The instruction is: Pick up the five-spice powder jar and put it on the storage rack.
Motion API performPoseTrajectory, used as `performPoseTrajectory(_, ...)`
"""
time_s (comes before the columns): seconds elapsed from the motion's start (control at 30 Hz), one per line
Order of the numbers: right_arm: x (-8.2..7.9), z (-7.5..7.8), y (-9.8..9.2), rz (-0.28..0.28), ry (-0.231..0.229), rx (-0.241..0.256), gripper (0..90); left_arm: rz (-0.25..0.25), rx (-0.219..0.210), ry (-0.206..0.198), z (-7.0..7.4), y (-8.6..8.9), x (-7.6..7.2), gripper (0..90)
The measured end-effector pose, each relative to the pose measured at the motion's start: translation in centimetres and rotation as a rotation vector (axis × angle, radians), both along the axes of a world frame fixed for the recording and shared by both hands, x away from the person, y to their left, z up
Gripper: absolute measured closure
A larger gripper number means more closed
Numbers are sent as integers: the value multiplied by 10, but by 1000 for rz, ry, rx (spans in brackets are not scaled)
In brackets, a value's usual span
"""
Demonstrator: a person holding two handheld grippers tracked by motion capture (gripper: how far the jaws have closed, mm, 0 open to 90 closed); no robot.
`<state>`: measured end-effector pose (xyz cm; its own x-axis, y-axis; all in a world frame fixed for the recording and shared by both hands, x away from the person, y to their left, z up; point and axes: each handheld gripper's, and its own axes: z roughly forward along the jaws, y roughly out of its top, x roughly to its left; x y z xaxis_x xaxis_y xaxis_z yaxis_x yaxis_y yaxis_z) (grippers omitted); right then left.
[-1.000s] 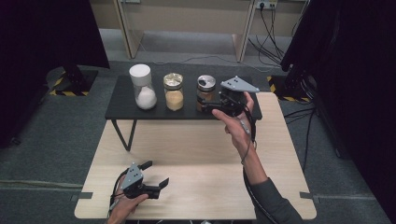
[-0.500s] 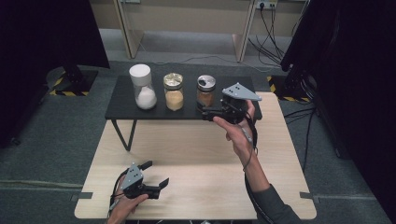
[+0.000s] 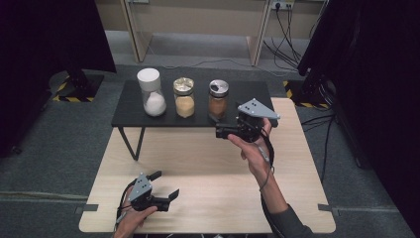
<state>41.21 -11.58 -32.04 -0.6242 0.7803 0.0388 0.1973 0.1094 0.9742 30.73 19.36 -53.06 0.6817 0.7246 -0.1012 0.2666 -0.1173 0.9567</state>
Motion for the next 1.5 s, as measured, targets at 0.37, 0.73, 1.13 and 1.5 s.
performPoseTrajectory(0.37, -21, -13, -1, 28, -27, 2, 23, -1, -1, -2, 0, 0, 0, 37)
performPoseTrajectory(0.73, -34, -25, -6, 39, -37, 16, 23, 0, -2, -1, 0, 0, 0, 37)
performPoseTrajectory(1.13, -45, -41, -7, 53, -49, 21, 23, 2, -5, -1, 0, 0, 0, 37)
performPoseTrajectory(1.5, -55, -55, -9, 70, -55, 38, 23, 4, -6, 0, 0, 0, 0, 37)
